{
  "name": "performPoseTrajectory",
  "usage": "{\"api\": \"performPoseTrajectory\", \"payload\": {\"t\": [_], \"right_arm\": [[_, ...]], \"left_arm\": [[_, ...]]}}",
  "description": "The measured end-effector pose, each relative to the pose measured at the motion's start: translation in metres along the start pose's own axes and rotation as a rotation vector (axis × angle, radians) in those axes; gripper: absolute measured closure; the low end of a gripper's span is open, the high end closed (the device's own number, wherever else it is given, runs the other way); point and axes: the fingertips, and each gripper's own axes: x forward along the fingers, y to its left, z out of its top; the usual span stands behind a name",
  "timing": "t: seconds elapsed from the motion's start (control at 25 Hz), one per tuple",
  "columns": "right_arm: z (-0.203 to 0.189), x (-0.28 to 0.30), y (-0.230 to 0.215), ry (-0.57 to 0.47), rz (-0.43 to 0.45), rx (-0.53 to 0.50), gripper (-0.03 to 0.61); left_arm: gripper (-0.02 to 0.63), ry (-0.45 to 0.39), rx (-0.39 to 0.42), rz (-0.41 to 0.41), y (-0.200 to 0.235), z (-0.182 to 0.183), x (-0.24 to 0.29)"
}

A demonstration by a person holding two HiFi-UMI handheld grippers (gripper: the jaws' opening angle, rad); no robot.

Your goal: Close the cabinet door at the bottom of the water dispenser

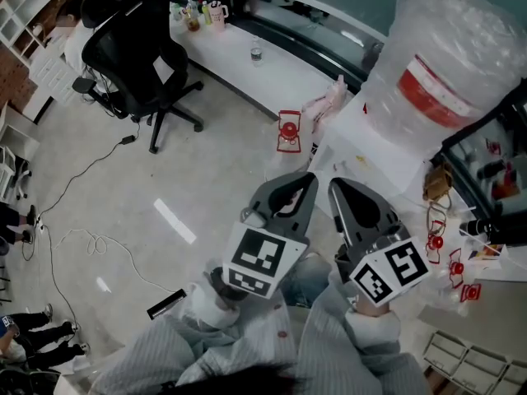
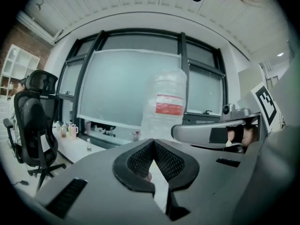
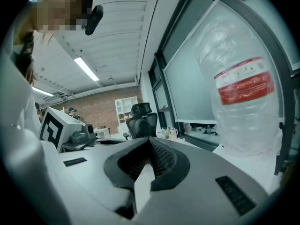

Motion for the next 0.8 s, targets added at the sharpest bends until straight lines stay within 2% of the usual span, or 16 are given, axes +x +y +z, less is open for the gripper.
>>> {"api": "performPoseTrajectory", "payload": {"t": [0.8], "right_arm": [[-0.004, 0.025, -0.011, 0.04, 0.029, 0.028, 0.565]], "left_arm": [[0.603, 0.03, -0.001, 0.018, 0.029, -0.006, 0.017]]}}
